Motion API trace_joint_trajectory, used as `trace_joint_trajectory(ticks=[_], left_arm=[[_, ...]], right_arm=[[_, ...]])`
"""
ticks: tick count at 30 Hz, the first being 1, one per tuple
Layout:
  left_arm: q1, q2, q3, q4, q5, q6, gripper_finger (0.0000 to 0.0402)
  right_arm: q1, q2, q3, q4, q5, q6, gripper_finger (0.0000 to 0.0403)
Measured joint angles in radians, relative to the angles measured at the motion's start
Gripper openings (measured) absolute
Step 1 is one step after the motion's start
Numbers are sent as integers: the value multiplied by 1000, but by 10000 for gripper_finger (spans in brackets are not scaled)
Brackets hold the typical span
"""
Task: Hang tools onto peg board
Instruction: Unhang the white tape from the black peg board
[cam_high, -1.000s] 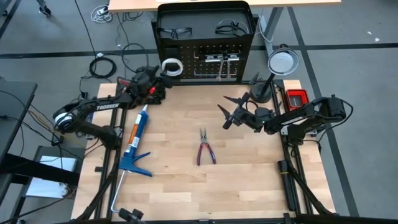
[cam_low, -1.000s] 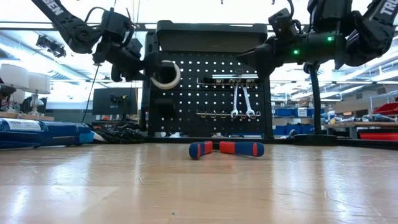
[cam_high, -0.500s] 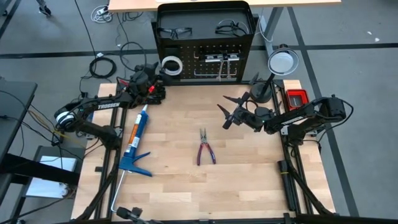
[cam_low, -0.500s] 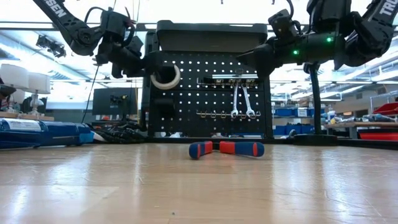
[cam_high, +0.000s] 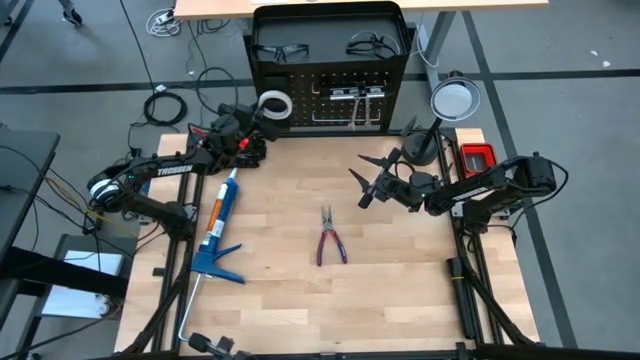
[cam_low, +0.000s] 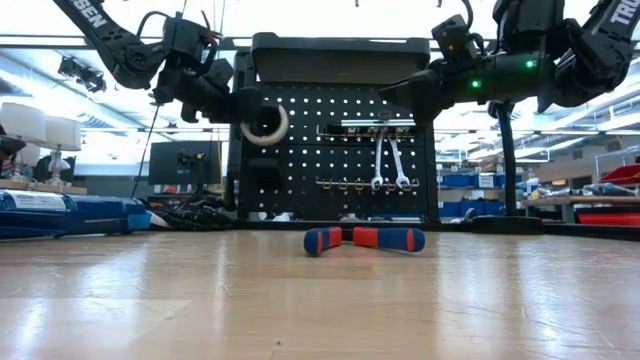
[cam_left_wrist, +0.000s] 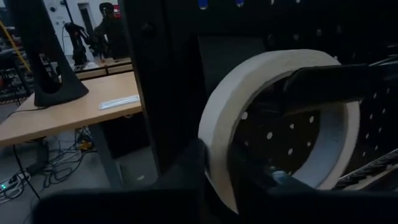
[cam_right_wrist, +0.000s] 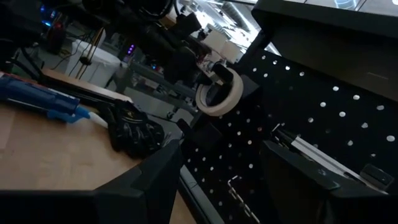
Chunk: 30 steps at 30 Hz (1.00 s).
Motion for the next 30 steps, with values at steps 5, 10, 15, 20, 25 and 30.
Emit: trace_joint_trajectory(ticks=[5, 10, 15, 20, 25, 30], left_arm=[[0, -1, 0, 0, -1, -29, 15], [-7, -1, 0, -3, -5, -90, 21], [-19, -1, 0, -8, -14, -168, 19], [-41, -1, -1, -10, -52, -238, 19], [-61, -1, -2, -12, -59, -309, 19], [-74, 0, -2, -10, -67, -351, 20]], right_arm=[[-2, 0, 0, -1, 0, 0, 227], [-2, 0, 0, -1, 0, 3, 227], [-2, 0, 0, -2, 0, 3, 227], [-2, 0, 0, -2, -14, 4, 227], [-2, 0, 0, -1, -48, 10, 227], [-2, 0, 0, -1, -52, 10, 227]])
